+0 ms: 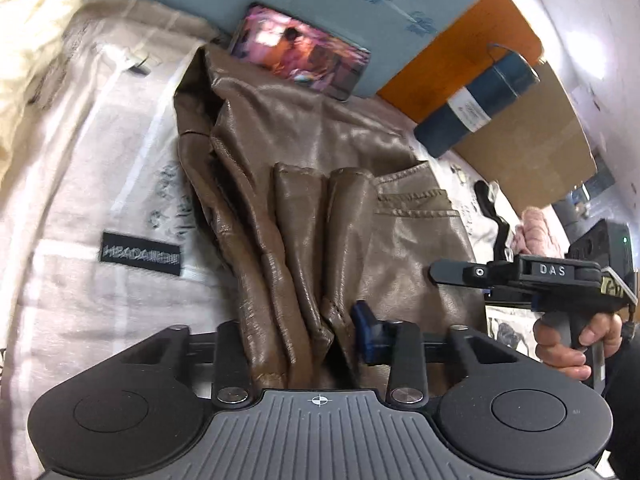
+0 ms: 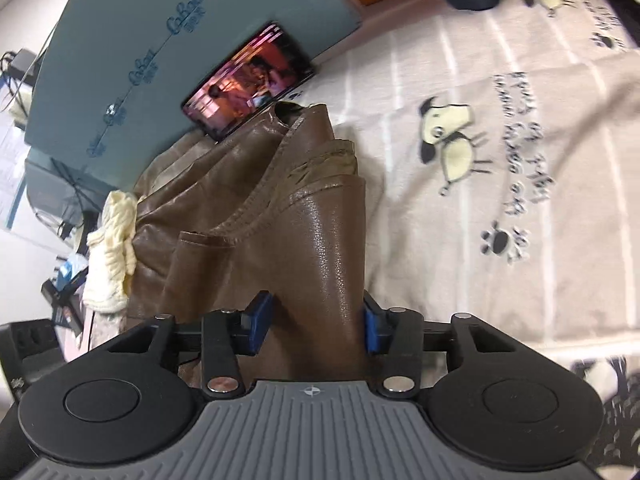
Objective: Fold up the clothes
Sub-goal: 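Close both grippers on the folded brown vest's edges, then lift the folded vest with both grippers and carry it beside the cream sweater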
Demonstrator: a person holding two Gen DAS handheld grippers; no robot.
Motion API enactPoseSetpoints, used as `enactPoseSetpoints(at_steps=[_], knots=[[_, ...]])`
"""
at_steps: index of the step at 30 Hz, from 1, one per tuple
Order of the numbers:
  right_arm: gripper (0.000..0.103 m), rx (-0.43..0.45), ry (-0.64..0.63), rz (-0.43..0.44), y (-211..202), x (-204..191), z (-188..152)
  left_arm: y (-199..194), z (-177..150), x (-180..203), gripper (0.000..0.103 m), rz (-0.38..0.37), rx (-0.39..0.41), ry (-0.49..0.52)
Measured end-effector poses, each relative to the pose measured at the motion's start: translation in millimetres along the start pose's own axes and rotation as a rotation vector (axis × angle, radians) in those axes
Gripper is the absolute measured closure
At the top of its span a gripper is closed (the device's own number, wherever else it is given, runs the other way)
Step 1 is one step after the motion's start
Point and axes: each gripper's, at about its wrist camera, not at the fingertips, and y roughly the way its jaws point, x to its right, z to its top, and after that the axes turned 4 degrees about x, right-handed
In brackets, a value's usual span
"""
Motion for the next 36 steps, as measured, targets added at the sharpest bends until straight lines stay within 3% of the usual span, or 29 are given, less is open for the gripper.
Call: enactPoseSetpoints(at_steps=[2,4,10,20,29,36], knots=[[0.062,0.019,-0.021,-0.027,-7.4,-5.7,-5.0,-4.4,-2.1,6.9,0.079,-0.013,0.003,0.019],[0.071,0.035,-0.034,-0.035,-16.6,-7.6,-11.5,-8.1,-4.5,10.4,0.081,-0.028,0.006,0.022],[0.086,0.082,0.009,0.002,-44.8,-7.4,-34.7,-24.6,-16.4,17.8,0.084,-0.082,0.029,0.018],[0.089,0.124,0.009,0.122,-72.0,-45.4,-67.9,-69.4,-37.3,19.2,0.084,-0.122,0.099,0.002],[0.089,0.105,-0.137,0.248,-56.8,-124.9,-69.5,-146.7,-46.9,-9.2,0.084,-0.071,0.268,-0.041],[0.089,0.058,-0.249,0.355,-14.8,-202.2,-64.6,-212.9,-46.7,-48.1,0.084,0.036,0.419,-0.091]])
